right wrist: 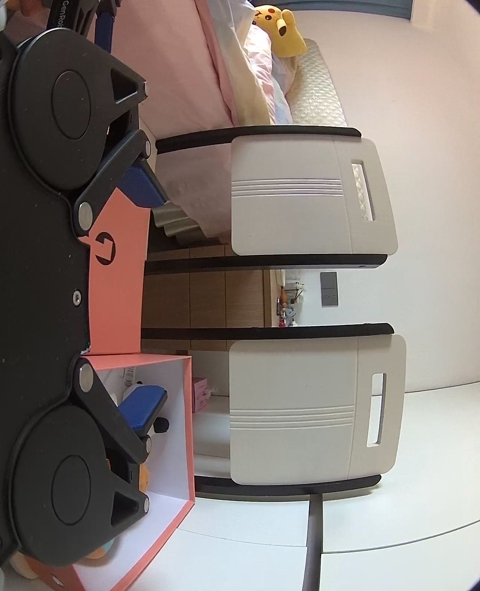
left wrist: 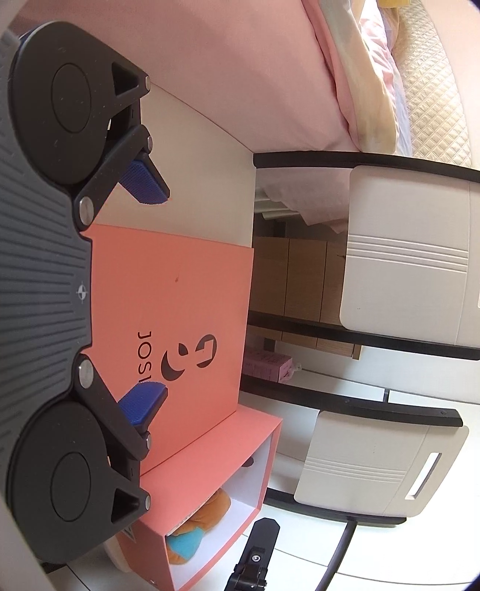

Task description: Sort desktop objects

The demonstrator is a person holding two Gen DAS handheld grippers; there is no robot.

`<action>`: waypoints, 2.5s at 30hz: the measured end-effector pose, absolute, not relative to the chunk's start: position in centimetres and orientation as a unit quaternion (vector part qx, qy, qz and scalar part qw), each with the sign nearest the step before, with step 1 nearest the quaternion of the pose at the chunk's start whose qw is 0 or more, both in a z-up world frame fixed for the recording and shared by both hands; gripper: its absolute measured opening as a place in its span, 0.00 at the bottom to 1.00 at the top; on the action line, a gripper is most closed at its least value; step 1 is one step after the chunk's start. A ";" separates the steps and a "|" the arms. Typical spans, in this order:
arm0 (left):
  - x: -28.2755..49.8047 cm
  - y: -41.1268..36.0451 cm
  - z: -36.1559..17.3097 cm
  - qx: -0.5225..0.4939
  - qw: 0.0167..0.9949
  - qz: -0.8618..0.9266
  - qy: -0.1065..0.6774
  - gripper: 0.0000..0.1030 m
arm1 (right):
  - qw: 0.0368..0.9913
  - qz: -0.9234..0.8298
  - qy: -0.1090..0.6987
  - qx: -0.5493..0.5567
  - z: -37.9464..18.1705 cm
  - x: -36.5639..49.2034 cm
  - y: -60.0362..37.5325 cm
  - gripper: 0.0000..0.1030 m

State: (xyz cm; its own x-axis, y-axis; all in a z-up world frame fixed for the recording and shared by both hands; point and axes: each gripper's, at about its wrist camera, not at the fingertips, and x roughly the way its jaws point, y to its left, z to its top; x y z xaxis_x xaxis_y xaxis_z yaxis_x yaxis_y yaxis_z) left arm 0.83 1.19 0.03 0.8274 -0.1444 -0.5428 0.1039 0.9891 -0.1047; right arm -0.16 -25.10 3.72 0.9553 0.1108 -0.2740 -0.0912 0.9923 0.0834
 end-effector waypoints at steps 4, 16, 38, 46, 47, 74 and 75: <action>1.0 1.5 0.0 -0.033 0.956 -0.055 0.286 1.00 | 0.988 0.063 0.132 0.054 2.7 0.0 -24.9 0.99; 1.8 2.0 -0.3 -0.044 0.952 -0.063 0.296 1.00 | 0.983 0.105 0.145 0.033 0.9 0.3 -23.2 0.99; 0.0 4.0 0.3 -0.079 0.952 -0.087 0.284 1.00 | 0.970 0.081 0.169 0.158 -2.2 -3.8 -22.9 0.99; -0.6 3.9 0.3 -0.083 0.950 -0.103 0.282 1.00 | 0.957 0.075 0.200 0.197 -5.0 -5.8 -21.0 0.99; -0.7 3.9 0.3 -0.083 0.950 -0.104 0.283 1.00 | 0.955 0.076 0.201 0.203 -5.3 -6.1 -20.7 0.99; -0.9 7.6 0.6 -0.180 0.931 -0.134 0.288 1.00 | 0.809 -0.053 0.304 0.500 -14.8 -0.9 -20.5 0.71; -0.9 7.7 0.6 -0.182 0.931 -0.136 0.287 1.00 | 0.807 -0.053 0.298 0.507 -15.1 -0.8 -20.6 0.71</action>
State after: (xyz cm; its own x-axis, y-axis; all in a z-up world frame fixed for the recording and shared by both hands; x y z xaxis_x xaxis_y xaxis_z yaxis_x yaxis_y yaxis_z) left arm -0.92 7.74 0.62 0.7989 -0.3571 -0.4840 0.1479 0.8966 -0.4174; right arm -0.82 -20.56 -15.08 0.8169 0.2166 -0.5345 0.3877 0.4798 0.7871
